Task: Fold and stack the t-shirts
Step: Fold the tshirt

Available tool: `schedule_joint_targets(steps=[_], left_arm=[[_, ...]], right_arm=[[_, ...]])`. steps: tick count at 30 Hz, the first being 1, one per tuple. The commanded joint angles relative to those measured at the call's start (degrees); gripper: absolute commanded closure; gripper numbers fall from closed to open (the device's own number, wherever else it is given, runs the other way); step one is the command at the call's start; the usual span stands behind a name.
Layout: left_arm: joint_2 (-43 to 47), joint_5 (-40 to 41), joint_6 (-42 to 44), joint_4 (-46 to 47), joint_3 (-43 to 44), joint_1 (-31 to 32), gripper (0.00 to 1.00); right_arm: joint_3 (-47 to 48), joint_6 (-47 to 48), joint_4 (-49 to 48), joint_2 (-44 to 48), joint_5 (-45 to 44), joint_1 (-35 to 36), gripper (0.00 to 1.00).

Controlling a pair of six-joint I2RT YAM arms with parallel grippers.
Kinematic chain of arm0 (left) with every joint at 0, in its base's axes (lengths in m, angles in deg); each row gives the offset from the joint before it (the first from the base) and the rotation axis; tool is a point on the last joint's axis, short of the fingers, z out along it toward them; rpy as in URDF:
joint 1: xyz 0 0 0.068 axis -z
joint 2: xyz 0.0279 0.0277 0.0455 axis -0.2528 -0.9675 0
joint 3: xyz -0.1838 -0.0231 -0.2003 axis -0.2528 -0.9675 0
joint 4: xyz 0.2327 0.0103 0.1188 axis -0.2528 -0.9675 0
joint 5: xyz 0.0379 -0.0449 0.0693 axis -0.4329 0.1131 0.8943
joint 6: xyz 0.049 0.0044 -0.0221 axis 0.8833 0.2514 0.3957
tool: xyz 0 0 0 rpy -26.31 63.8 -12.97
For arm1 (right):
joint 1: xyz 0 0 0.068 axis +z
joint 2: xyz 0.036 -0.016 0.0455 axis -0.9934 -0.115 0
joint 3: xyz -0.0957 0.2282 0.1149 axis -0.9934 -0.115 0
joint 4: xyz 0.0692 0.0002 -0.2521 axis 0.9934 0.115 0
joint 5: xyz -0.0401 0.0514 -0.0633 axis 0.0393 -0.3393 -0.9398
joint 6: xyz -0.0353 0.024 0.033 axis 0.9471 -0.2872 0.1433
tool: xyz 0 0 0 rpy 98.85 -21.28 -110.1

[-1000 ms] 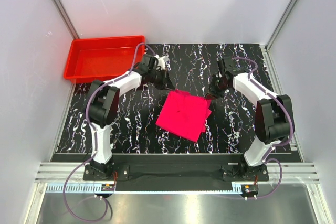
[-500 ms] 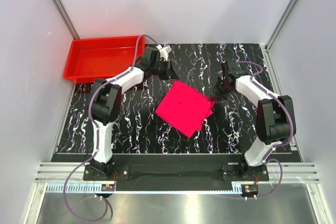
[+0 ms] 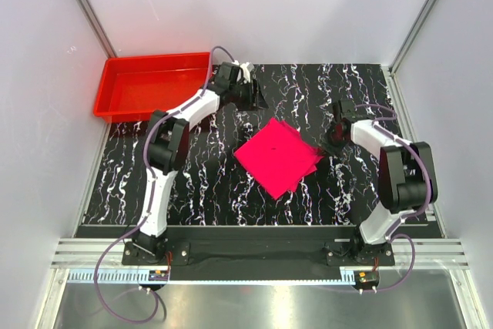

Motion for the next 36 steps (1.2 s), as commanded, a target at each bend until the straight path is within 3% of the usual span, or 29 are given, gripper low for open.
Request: schedule_joint_targets(steps=[1, 4, 7, 8, 10, 13, 16, 21, 24, 28, 31, 32, 36], left_arm=[[8.1, 8.5, 3.4, -4.3, 2.2, -0.4, 0.41], [15.7, 9.0, 6.0, -5.3, -3.7, -0.2, 0.40], [20.2, 4.8, 6.2, -3.1, -12.1, 0.4, 0.44], [22.4, 3.3, 5.0, -0.8, -14.6, 0.7, 0.45], [23.6, -0.3, 4.3, 1.2, -20.2, 2.0, 0.47], [24.4, -2.8, 3.1, 2.3, -24.3, 4.0, 0.51], [24.5, -5.2, 1.0, 5.7, -27.1, 5.8, 0.51], [23.2, -6.1, -1.3, 7.0, -30.3, 5.7, 0.59], [25.0, -4.9, -0.6, 7.6, -31.5, 5.3, 0.59], [26.4, -5.0, 0.0, 7.0, -31.7, 5.1, 0.57], [26.3, -5.7, -0.4, 7.7, -32.8, 5.1, 0.57], [26.1, -6.3, -0.8, 8.1, -33.1, 5.1, 0.57], [24.9, -7.4, -2.5, 10.6, -35.3, 4.7, 0.57]], right_arm=[[1.4, 0.1, -1.5, -1.9, -4.5, -1.3, 1.00], [0.5, 0.6, 0.7, -0.2, -7.7, -2.2, 1.00], [-0.4, 1.4, 0.7, -0.5, -6.6, -3.6, 0.90], [0.1, 2.6, 1.1, -1.5, -6.1, -3.9, 0.80], [3.4, 4.6, 2.8, -5.5, -5.4, -4.2, 0.72], [7.8, 7.9, 7.8, -7.9, -6.0, -4.2, 0.69], [10.3, 10.7, 12.2, -4.3, -9.3, -4.1, 0.54], [18.4, 14.9, 16.1, 1.4, -4.7, -4.2, 0.50], [22.1, 15.8, 12.3, -1.4, 9.6, -3.8, 0.50], [27.0, 12.6, 6.7, -9.4, 20.6, 0.0, 0.58], [30.7, 10.1, 2.3, -14.4, 23.7, 4.5, 0.75], [31.1, 7.4, -1.1, -16.6, 25.2, 4.9, 0.86], [32.8, 1.7, -8.4, -22.3, 30.3, 7.2, 0.96]])
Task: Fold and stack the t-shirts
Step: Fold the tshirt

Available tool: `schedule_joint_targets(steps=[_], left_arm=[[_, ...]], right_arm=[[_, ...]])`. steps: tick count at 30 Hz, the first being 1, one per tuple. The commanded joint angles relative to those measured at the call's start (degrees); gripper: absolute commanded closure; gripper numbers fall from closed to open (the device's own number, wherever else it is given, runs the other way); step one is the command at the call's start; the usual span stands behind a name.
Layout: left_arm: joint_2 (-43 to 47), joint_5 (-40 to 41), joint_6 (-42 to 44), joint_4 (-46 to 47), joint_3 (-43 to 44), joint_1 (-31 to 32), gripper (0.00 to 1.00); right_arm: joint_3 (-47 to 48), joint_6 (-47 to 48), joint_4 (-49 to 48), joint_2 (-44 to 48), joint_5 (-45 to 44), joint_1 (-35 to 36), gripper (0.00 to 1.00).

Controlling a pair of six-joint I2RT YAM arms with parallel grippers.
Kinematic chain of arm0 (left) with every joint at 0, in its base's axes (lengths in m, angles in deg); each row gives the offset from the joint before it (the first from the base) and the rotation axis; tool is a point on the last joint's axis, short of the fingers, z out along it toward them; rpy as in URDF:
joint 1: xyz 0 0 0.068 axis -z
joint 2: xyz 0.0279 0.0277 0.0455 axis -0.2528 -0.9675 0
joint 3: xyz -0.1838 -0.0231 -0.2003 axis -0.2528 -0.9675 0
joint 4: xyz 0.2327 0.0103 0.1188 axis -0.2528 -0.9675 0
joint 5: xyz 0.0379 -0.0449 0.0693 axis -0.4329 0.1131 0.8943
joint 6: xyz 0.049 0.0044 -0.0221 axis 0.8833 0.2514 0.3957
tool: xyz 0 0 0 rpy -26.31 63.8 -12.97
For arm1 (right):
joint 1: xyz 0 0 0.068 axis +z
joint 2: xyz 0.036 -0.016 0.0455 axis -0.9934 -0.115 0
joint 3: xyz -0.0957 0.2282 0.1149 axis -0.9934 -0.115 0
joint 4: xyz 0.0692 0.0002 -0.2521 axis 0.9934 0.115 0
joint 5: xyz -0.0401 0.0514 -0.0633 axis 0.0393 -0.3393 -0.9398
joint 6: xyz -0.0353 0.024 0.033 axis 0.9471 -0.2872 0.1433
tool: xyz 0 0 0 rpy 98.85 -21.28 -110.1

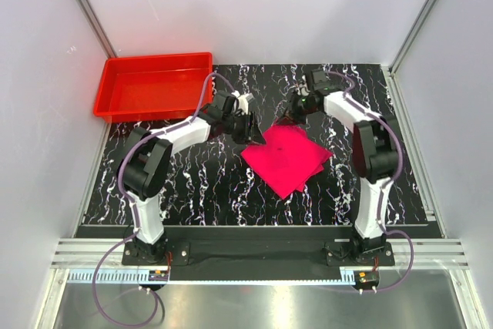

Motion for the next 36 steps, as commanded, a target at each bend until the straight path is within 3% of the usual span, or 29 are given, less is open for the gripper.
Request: schedule_joint_targets(steps=[1, 5, 9, 20, 27, 30, 31, 32, 36], left_arm=[[1.3, -2.5, -1.8, 4.7, -1.8, -0.4, 0.58], [-0.3, -2.5, -3.7, 5.6, -2.8, -1.3, 0.59], [-2.9, -2.2, -5.3, 5.0, -3.3, -2.5, 0.61], [-8.4, 0.1, -6.9, 2.8, -4.5, -3.0, 0.62], [-5.3, -1.0, -4.1, 1.8, -4.2, -3.0, 0.54], [-2.9, -1.6, -3.5, 0.7, -3.4, -3.0, 0.51], [-2.2, -1.5, -3.2, -0.4, -3.3, -3.0, 0.50], [-1.4, -1.4, -2.6, -0.9, -2.8, -3.0, 0.48], [3.2, -0.6, -0.8, -4.6, -1.7, -3.1, 0.44]], right_arm=[[3.9, -6.4, -7.9, -3.9, 7.9, 1.9, 0.97], [5.9, -8.0, -7.6, -8.6, 7.0, 2.3, 1.00], [4.1, -8.1, -8.6, -8.7, -1.8, 1.2, 1.00], [4.9, -8.2, -11.4, -15.7, -4.5, -3.4, 1.00], [5.7, -1.7, -3.1, -7.2, -9.1, -3.5, 1.00], [5.5, 0.5, 0.3, -3.0, -7.3, -3.5, 0.86], [5.4, 1.5, 0.4, -2.3, -6.4, -3.4, 0.67], [5.5, 2.4, 1.1, -2.2, -5.1, -3.5, 0.62], [9.3, 7.8, 4.3, -5.8, 2.1, -2.7, 0.48]])
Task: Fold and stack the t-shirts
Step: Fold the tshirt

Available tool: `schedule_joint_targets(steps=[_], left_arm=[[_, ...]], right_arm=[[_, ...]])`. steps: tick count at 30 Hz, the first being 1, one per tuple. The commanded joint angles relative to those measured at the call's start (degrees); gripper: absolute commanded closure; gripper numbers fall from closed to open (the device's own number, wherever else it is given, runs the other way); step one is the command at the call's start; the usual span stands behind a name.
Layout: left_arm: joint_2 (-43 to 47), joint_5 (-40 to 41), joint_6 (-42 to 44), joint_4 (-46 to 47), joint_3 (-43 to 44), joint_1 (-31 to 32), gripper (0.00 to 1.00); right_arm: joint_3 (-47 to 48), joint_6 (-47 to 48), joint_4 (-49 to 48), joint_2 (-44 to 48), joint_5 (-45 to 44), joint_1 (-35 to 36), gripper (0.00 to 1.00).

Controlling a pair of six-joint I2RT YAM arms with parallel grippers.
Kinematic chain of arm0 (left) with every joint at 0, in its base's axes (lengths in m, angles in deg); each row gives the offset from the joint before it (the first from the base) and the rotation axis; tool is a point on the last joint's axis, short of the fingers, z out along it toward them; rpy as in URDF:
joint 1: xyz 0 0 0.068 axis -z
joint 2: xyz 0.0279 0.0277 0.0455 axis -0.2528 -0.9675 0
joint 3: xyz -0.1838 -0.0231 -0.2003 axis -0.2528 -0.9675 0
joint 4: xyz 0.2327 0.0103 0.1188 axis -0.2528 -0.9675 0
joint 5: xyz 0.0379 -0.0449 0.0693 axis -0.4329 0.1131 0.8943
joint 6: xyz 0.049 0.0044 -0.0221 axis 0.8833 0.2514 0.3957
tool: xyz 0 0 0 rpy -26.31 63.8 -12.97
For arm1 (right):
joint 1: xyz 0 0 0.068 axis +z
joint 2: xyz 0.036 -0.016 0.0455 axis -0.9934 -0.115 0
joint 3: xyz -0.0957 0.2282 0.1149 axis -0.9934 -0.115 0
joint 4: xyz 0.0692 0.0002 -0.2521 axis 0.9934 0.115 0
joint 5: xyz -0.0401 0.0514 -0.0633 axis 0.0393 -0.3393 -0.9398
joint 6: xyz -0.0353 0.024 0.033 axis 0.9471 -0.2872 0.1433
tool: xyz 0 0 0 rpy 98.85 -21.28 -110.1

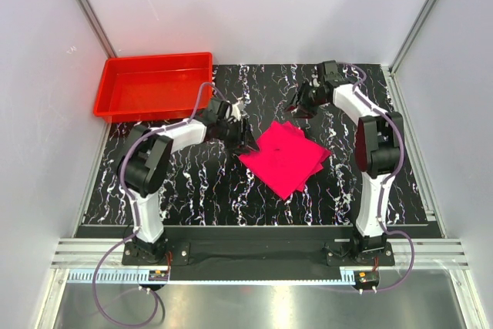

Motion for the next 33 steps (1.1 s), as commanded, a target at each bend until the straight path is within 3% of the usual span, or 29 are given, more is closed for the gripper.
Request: schedule_joint_targets(steps=[1, 8, 14, 17, 20, 22, 30, 33], left_arm=[[6.8, 1.2, 3.0, -4.3, 2.4, 0.0, 0.44], [16.2, 1.6, 3.6, -7.4, 0.0, -0.5, 0.43], [21.7, 0.3, 2.2, -7.3, -4.4, -0.8, 0.42], [24.0, 0.2, 2.2, -7.7, -5.9, -0.8, 0.42], [25.1, 0.3, 2.7, -8.3, -6.7, -1.1, 0.42], [25.6, 0.5, 2.9, -8.6, -7.1, -1.3, 0.42], [26.1, 0.7, 2.9, -7.9, -9.1, -1.5, 0.42], [25.5, 0.9, 2.8, -7.4, -10.0, -1.5, 0.42]], right_arm=[[4.9, 7.1, 4.7, -1.6, 6.0, 1.3, 0.47], [11.9, 12.3, 6.8, -9.3, 3.7, 4.6, 0.39], [15.1, 14.3, 8.3, -13.1, 1.7, 5.3, 0.41], [16.4, 14.4, 9.5, -13.4, 2.1, 5.3, 0.54], [15.8, 14.1, 9.6, -10.7, 1.3, 5.4, 0.86], [15.4, 12.9, 10.3, -8.8, 0.7, 5.3, 0.97], [12.6, 5.8, 16.6, 0.1, -2.4, 5.5, 1.00], [7.7, 4.4, 13.5, 2.3, -6.6, 5.7, 1.00]])
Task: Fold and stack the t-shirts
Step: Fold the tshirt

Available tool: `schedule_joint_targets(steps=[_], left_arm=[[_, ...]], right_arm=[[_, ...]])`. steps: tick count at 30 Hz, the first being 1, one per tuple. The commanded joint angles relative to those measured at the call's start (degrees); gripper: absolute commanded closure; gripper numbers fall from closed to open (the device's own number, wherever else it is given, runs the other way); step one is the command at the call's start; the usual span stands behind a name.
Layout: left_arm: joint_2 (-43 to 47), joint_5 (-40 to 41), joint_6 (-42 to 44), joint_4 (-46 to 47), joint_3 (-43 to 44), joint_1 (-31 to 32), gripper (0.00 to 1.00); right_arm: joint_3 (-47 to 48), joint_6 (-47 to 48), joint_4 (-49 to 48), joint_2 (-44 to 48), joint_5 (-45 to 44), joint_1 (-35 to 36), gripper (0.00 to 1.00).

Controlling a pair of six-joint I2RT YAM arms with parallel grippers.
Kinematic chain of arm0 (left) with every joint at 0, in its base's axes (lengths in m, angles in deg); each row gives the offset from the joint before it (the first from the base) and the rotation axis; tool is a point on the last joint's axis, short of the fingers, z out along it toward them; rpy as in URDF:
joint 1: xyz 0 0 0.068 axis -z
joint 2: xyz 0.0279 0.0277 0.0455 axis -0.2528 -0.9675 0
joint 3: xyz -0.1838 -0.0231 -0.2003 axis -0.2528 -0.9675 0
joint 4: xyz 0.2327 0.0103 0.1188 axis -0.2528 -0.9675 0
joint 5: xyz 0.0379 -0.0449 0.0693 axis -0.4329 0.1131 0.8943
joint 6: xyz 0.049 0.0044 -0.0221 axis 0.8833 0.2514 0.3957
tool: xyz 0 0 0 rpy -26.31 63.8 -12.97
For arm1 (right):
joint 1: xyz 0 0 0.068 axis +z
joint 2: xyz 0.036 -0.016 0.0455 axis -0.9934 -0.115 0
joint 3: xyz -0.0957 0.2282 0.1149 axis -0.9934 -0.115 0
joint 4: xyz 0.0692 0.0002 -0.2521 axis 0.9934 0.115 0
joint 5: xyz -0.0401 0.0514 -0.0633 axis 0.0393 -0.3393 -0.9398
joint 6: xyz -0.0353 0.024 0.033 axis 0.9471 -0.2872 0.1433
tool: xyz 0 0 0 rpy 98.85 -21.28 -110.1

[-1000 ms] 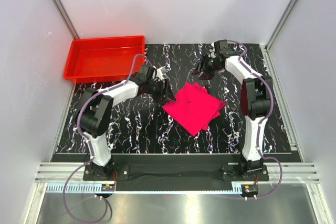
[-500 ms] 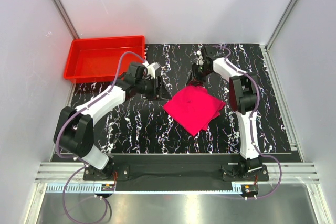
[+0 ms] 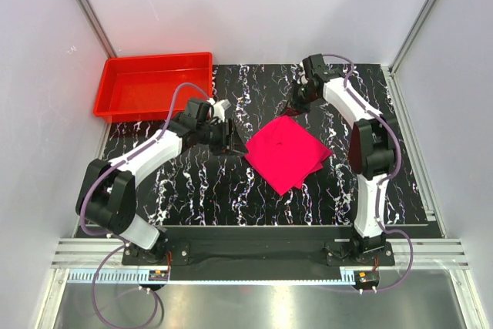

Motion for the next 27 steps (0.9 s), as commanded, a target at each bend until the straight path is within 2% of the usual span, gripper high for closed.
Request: schedule_joint_targets(steps=[1, 9, 16, 20, 23, 26, 27], left_arm=[[1.6, 0.1, 0.3, 2.3, -1.0, -0.3, 0.42], [-1.9, -0.9, 0.4, 7.3, 0.6, -0.3, 0.42], [-14.6, -4.8, -6.7, 19.5, 6.2, -0.1, 0.47], [-20.6, -4.3, -10.4, 23.5, 9.5, 0.2, 0.51], [-24.2, -1.3, -10.8, 19.8, 11.9, 0.4, 0.55], [-26.1, 1.1, -10.9, 17.4, 12.8, 0.4, 0.56], [-26.6, 1.4, -11.0, 17.0, 12.7, 0.5, 0.56]], right_arm=[[-4.1, -3.6, -1.8, 3.5, -6.4, 0.3, 1.00], [-8.0, -3.7, -8.2, -2.2, -15.6, 0.1, 0.99], [-9.2, -3.7, -11.2, -0.6, -23.6, -0.4, 0.98], [-4.3, 0.7, -8.7, -2.1, -24.5, -0.5, 0.92], [-2.1, 2.6, -6.9, -3.2, -24.9, -0.8, 0.88], [-3.5, 3.8, -10.2, -2.8, -25.5, -1.0, 0.83], [-4.0, 4.5, -13.1, -2.6, -25.5, -1.1, 0.77]])
